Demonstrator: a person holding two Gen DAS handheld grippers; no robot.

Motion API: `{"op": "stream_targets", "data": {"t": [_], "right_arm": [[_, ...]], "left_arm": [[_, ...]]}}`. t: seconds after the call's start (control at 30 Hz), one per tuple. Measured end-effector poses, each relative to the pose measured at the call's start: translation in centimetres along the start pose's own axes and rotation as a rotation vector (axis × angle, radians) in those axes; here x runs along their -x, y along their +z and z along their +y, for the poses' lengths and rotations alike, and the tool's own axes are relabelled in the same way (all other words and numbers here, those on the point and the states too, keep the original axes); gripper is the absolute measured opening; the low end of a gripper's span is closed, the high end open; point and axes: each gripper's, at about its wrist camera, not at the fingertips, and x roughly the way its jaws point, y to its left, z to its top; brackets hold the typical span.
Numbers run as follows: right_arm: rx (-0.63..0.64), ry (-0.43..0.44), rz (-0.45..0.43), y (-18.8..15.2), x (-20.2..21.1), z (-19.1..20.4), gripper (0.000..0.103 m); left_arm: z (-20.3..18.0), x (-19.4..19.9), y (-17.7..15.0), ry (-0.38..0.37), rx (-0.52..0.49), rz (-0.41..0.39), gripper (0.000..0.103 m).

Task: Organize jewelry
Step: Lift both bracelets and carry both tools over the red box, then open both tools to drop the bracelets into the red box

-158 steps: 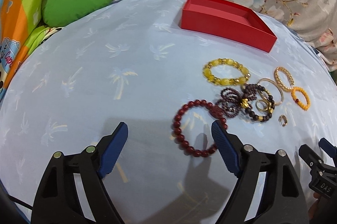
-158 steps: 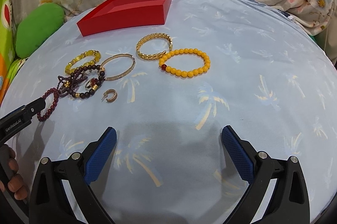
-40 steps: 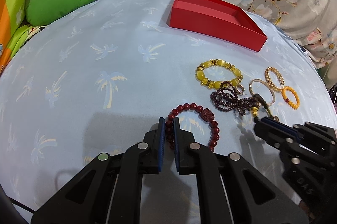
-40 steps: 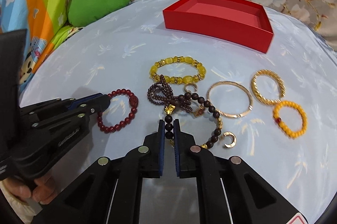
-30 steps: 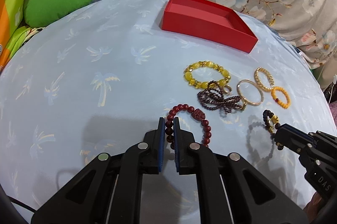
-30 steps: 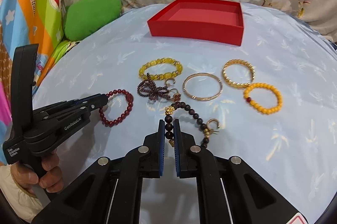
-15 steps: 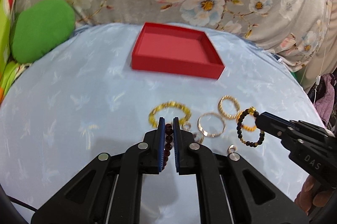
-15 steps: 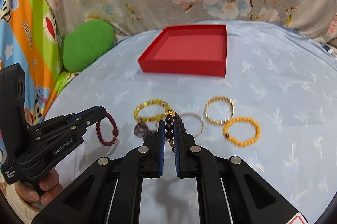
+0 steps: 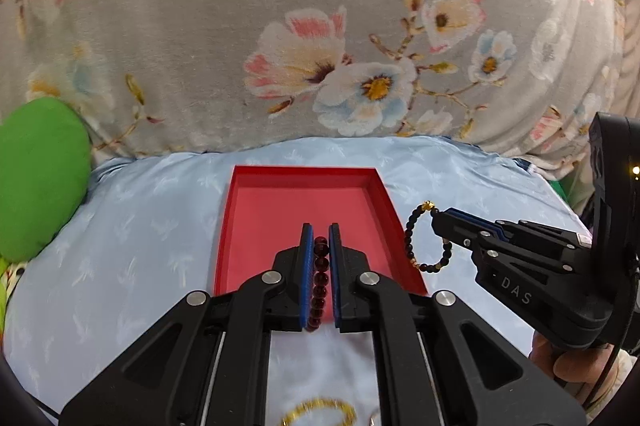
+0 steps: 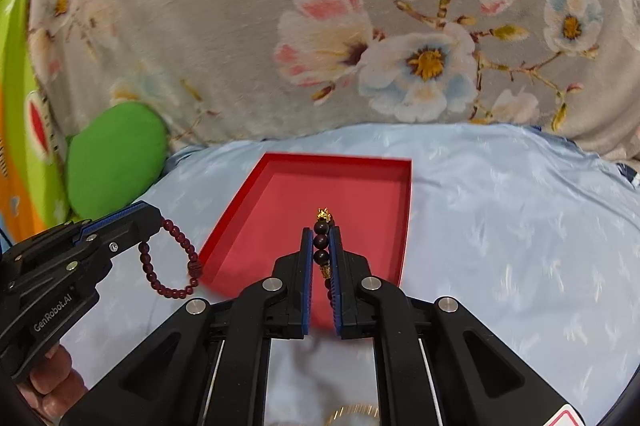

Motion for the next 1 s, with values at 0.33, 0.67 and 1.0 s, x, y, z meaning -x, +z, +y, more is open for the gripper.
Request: {"op": "stream_targets", "data": {"t": [0.33, 0.67, 1.0], "right_arm": [[-0.044, -0.087, 0.080, 4.7, -12.1, -3.2, 0.008], [-0.072, -0.039, 0.118, 4.9, -16.2, -2.9, 0.028], [-0.058, -0.014, 0.070, 3.5, -12.7, -1.3, 0.039]], "left_arm": [[3.5, -13.0, 3.2, 0.007, 0.058, 0.105, 0.008], [5.6, -17.8, 2.7, 0.036, 0.121, 0.152, 0.027], [6.1, -15.1, 1.6, 0.077, 0.128, 0.134, 0.038]]}}
